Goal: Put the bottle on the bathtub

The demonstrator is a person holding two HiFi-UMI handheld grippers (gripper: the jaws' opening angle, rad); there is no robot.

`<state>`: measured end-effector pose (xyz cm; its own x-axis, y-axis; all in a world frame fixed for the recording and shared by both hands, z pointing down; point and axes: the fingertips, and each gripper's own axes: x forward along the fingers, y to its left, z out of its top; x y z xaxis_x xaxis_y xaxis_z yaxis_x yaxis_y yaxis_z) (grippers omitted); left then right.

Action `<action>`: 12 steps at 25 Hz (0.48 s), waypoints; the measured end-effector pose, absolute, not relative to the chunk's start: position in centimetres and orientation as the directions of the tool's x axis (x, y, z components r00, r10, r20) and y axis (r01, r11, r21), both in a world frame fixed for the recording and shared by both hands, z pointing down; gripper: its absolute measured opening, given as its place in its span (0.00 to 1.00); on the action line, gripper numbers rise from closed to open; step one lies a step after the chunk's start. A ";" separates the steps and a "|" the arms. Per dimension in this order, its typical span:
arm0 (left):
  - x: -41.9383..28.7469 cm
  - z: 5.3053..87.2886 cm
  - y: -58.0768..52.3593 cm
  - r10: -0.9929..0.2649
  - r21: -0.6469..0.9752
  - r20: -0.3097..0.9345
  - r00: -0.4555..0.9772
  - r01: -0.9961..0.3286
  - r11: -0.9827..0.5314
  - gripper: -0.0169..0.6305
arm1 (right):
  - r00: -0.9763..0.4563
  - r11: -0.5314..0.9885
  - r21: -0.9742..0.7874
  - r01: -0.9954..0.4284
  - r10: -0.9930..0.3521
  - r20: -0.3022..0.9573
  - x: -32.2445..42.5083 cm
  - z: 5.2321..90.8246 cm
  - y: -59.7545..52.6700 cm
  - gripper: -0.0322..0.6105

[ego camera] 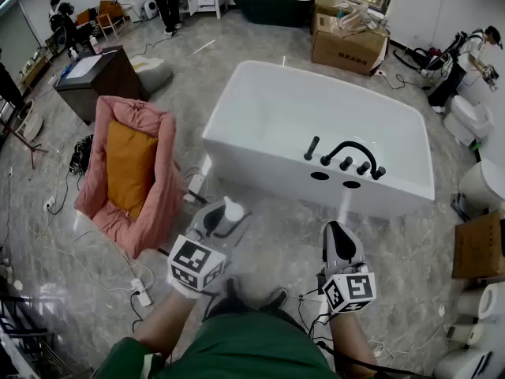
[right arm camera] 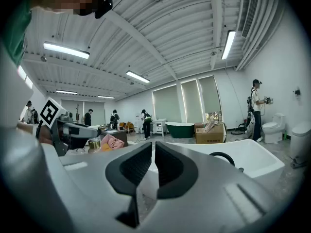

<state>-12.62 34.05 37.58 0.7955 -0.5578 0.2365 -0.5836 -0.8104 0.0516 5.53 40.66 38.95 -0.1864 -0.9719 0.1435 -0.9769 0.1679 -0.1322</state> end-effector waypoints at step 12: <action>-21.0 35.4 29.4 -0.514 0.019 0.200 0.834 -0.528 -0.849 0.30 | -0.121 0.099 -0.169 -0.981 -0.985 0.124 -3.7 37.4 37.7 0.08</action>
